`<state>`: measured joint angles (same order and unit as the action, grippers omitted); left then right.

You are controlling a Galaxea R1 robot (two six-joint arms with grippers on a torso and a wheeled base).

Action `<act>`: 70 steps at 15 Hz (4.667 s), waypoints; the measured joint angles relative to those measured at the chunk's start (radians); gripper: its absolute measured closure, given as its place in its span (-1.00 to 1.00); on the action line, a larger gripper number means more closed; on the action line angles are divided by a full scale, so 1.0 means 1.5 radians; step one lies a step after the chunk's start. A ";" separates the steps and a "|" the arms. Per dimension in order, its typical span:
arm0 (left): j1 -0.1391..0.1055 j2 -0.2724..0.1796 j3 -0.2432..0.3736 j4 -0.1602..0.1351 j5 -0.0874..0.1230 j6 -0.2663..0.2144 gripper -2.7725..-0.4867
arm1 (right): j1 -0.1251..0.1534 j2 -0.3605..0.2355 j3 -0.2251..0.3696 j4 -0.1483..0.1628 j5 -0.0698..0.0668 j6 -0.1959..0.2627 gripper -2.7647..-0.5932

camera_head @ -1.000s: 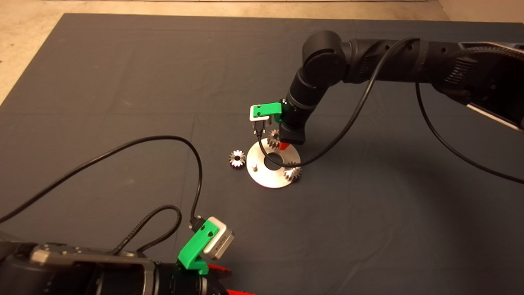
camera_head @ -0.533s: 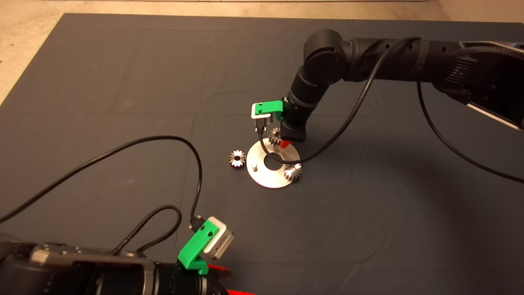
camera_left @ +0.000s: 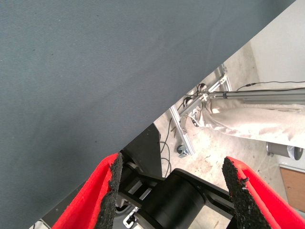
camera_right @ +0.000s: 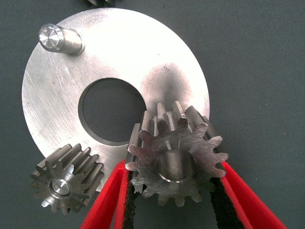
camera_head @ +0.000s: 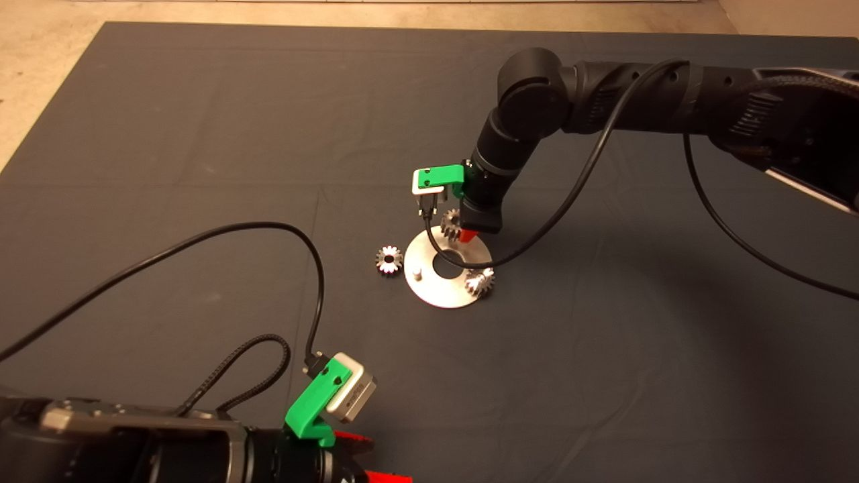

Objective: Install three planetary gears onto the carrier pins

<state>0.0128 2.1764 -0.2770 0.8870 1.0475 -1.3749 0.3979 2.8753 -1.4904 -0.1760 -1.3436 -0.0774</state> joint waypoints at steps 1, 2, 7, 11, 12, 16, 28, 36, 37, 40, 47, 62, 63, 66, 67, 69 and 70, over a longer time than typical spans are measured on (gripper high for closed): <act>0.000 0.000 0.000 0.000 -0.001 0.000 0.15 | 0.000 0.000 0.000 0.000 0.000 0.000 0.65; 0.000 -0.003 0.000 0.000 -0.002 0.000 0.15 | 0.000 0.000 0.000 0.000 0.000 0.000 0.65; 0.000 -0.012 0.000 0.000 -0.002 0.000 0.15 | 0.000 0.000 0.000 0.000 -0.003 0.000 0.65; 0.000 -0.016 0.000 0.000 -0.003 0.000 0.15 | 0.001 0.000 0.000 0.000 -0.004 0.000 0.65; 0.000 -0.019 0.000 0.000 -0.003 0.000 0.15 | 0.001 0.000 0.000 0.000 -0.004 0.000 0.65; 0.000 -0.023 0.000 0.000 -0.003 0.000 0.15 | 0.001 0.000 0.000 0.000 -0.005 0.000 0.65; 0.000 -0.025 0.000 0.000 -0.003 0.000 0.15 | 0.000 0.000 0.000 -0.001 -0.007 0.000 0.65; 0.000 -0.030 0.000 0.000 -0.004 0.000 0.15 | -0.009 0.000 0.000 -0.030 -0.007 -0.002 0.65; 0.000 -0.033 0.000 0.000 -0.005 0.000 0.15 | -0.010 0.000 0.000 -0.033 -0.008 -0.002 0.65; 0.000 -0.040 0.000 0.000 -0.015 0.001 0.15 | -0.011 0.000 0.000 -0.034 -0.008 -0.003 0.65; 0.000 -0.042 0.000 0.000 -0.018 0.001 0.15 | -0.011 0.000 0.000 -0.034 -0.007 -0.003 0.65; 0.000 -0.042 0.000 0.000 -0.022 0.001 0.15 | -0.011 -0.002 -0.006 -0.035 -0.011 -0.018 0.65; 0.000 -0.042 0.000 0.000 -0.023 0.001 0.15 | -0.011 -0.002 -0.006 -0.035 -0.012 -0.019 0.65; 0.000 -0.042 0.000 0.000 -0.023 0.001 0.15 | -0.011 -0.002 -0.006 -0.035 -0.015 -0.022 0.65; 0.000 -0.042 0.000 0.000 -0.023 0.001 0.15 | -0.011 -0.002 -0.007 -0.035 -0.015 -0.022 0.65; 0.000 -0.042 0.000 0.000 -0.023 0.001 0.15 | -0.011 -0.002 -0.008 -0.035 -0.016 -0.022 0.65; 0.000 -0.042 0.000 0.000 -0.023 0.001 0.15 | -0.011 -0.002 -0.011 -0.034 -0.016 -0.022 0.65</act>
<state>0.0128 2.1137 -0.2770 0.8870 1.0132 -1.3738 0.3819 2.8730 -1.5072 -0.2274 -1.3677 -0.1109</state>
